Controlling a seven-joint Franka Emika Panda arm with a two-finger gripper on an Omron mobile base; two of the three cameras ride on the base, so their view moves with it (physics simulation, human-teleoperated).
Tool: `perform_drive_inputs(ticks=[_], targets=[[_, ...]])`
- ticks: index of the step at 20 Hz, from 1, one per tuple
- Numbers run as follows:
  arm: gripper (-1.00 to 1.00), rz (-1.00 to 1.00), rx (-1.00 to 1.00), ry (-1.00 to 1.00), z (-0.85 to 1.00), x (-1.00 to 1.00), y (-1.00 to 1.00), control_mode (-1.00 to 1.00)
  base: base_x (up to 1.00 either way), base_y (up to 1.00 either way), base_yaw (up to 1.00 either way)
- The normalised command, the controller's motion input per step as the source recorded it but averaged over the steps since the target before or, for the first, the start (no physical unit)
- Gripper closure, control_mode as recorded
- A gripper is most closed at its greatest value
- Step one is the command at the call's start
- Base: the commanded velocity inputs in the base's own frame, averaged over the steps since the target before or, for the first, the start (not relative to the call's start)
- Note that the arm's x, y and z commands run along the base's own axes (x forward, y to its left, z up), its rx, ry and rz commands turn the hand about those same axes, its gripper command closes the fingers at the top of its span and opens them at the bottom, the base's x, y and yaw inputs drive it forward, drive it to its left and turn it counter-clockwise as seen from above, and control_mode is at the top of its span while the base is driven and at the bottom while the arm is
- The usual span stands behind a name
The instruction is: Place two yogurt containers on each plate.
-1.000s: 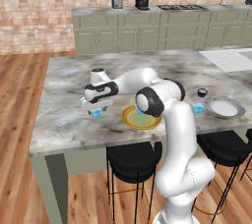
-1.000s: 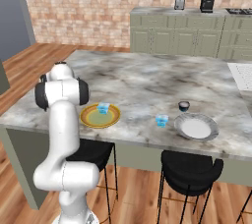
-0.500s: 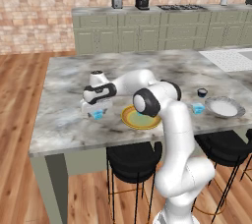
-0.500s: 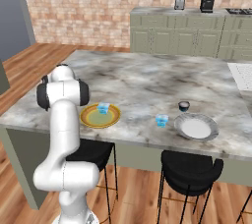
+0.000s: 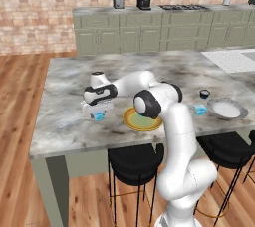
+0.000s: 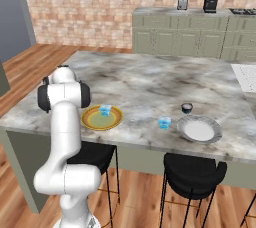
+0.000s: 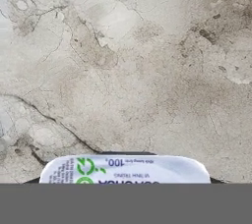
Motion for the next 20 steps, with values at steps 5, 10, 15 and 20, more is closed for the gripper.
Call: perform_drive_inputs(ticks=[5,10,15,20], targets=[[1.0,-0.06,0.0,0.0,0.23,-0.67,-0.28,-1.0,0.0,0.0,0.0],[1.0,-0.11,0.0,-0.04,0.82,-0.81,-0.44,-1.0,0.0,0.0,0.0],[1.0,-0.12,0.0,-0.04,0.48,-0.55,-0.67,-1.0,0.0,0.0,0.0],[1.0,-0.13,0.0,-0.1,0.0,-0.34,-0.79,-1.0,0.0,0.0,0.0]])
